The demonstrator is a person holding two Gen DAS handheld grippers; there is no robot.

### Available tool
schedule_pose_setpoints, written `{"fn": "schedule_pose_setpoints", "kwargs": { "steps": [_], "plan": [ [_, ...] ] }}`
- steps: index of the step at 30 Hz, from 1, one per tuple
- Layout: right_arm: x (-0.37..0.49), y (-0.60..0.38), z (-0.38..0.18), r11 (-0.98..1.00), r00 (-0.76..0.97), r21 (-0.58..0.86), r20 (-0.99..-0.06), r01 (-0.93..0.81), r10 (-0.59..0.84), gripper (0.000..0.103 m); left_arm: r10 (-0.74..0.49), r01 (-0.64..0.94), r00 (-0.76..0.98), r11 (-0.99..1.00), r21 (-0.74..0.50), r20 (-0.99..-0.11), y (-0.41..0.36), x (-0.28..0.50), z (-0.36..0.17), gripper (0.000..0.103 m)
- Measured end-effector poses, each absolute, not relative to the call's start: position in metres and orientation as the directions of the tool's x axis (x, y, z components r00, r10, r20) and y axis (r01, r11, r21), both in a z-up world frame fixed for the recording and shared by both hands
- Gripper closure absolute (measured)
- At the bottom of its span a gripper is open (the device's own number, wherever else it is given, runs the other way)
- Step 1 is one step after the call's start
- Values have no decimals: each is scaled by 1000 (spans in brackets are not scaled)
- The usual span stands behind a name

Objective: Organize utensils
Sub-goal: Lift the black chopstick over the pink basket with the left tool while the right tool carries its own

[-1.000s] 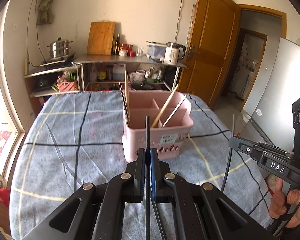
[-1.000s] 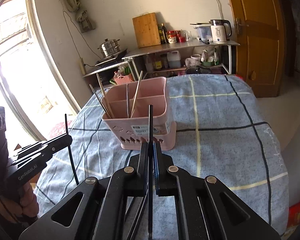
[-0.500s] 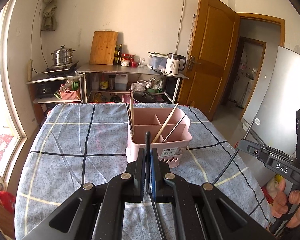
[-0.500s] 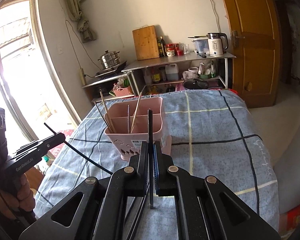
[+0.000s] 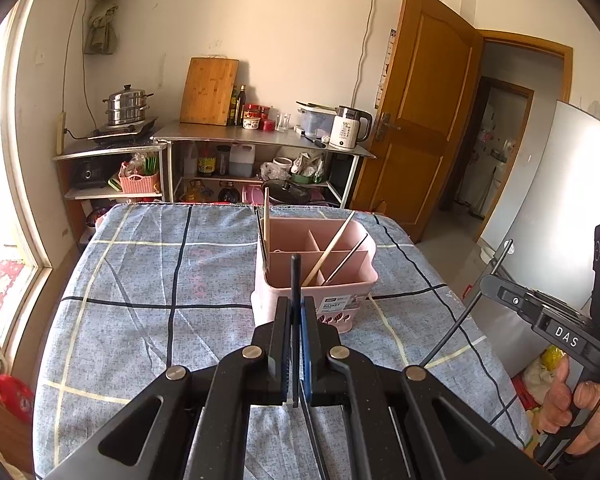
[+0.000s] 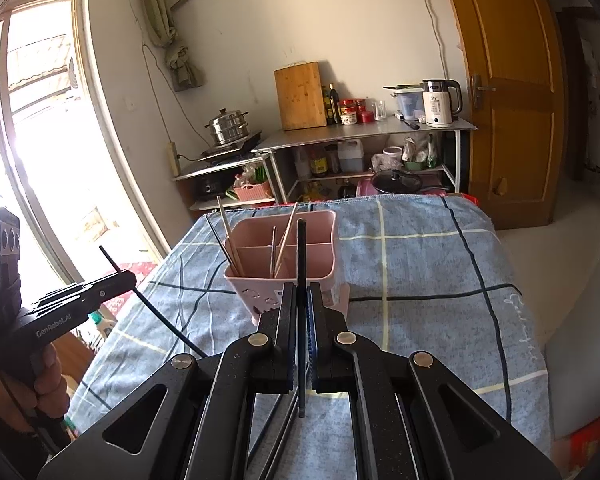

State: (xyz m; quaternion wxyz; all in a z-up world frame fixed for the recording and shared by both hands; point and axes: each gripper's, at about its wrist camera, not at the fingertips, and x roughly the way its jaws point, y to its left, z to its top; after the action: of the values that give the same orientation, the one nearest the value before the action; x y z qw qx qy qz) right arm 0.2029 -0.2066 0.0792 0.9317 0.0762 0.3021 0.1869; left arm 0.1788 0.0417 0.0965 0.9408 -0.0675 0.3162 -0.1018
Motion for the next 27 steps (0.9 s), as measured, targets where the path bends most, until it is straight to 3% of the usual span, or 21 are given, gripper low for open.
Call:
{"fn": "schedule_pose_setpoints", "kwargs": {
  "steps": [10,27],
  "plan": [
    [209,-205,83,910,744,279,-526,-307,412,98,-256,154,776,963,-221,-577,45,187,105,99],
    [249,-190,141,882,786,321,-415,-344,457,98,-247,153,846,962,-228,-473,50,235,181,99]
  ]
}}
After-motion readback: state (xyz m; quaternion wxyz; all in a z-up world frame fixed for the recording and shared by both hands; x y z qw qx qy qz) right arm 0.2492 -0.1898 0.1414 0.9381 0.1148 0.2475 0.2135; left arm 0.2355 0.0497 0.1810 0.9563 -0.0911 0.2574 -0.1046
